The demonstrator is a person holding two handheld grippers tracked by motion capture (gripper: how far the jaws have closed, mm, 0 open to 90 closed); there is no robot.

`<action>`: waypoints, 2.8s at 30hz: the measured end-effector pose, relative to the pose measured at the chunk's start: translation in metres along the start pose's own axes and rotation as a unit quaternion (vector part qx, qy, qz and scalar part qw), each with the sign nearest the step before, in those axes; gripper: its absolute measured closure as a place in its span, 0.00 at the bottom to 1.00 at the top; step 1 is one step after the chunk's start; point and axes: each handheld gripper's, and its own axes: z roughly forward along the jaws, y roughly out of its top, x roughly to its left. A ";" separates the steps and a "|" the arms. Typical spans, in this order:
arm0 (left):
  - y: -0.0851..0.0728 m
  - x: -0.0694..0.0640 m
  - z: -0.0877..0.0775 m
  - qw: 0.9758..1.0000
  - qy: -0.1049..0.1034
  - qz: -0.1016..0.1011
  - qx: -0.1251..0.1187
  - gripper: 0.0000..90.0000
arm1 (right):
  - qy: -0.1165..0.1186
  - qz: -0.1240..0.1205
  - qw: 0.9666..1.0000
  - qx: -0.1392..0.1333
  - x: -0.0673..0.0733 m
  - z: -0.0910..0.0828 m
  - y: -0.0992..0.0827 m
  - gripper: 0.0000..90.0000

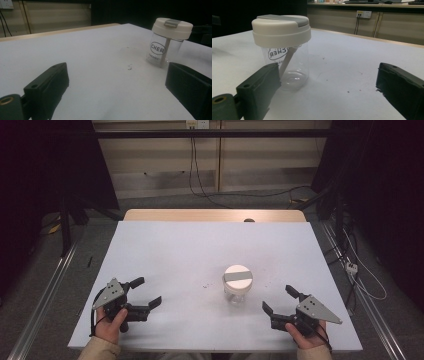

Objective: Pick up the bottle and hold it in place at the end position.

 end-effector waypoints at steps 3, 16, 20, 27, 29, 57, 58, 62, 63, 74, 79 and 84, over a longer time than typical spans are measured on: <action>0.000 0.000 0.000 1.000 0.000 0.001 0.000 0.05 | 0.000 -0.002 1.000 0.001 0.000 0.001 0.000 0.05; 0.000 0.000 0.001 1.000 -0.001 0.005 0.001 0.05 | 0.004 -0.007 1.000 0.012 0.009 0.018 0.004 0.04; 0.000 0.000 0.002 1.000 -0.001 0.002 0.002 0.05 | 0.008 -0.008 1.000 0.018 0.014 0.026 0.005 0.04; 0.000 0.000 0.001 1.000 -0.001 0.004 0.003 0.05 | 0.023 -0.001 1.000 0.019 0.032 0.043 0.008 0.04; 0.000 0.000 0.001 1.000 0.000 0.003 0.003 0.05 | 0.029 -0.003 0.999 0.020 0.037 0.048 0.009 0.04; -0.001 0.001 0.000 1.000 -0.002 0.004 0.009 0.05 | 0.009 0.014 0.999 0.052 0.058 0.088 0.011 0.08; -0.001 0.001 0.000 1.000 -0.002 0.004 0.009 0.05 | 0.010 0.011 0.998 0.056 0.058 0.089 0.012 0.08; -0.001 0.001 0.000 1.000 -0.002 0.005 0.009 0.05 | 0.013 0.013 0.998 0.055 0.060 0.095 0.013 0.08; -0.001 0.002 0.000 1.000 -0.002 0.005 0.009 0.05 | 0.014 0.012 0.998 0.055 0.061 0.096 0.013 0.08; -0.002 0.002 0.000 1.000 -0.001 0.001 0.008 0.05 | 0.018 0.005 0.998 0.063 0.059 0.102 0.015 0.19; -0.001 0.002 0.000 1.000 -0.002 0.002 0.009 0.05 | 0.028 -0.004 0.998 0.062 0.057 0.102 0.016 0.20; -0.002 0.003 0.000 1.000 -0.002 0.002 0.009 0.05 | 0.047 -0.001 0.997 0.063 0.053 0.104 0.018 0.20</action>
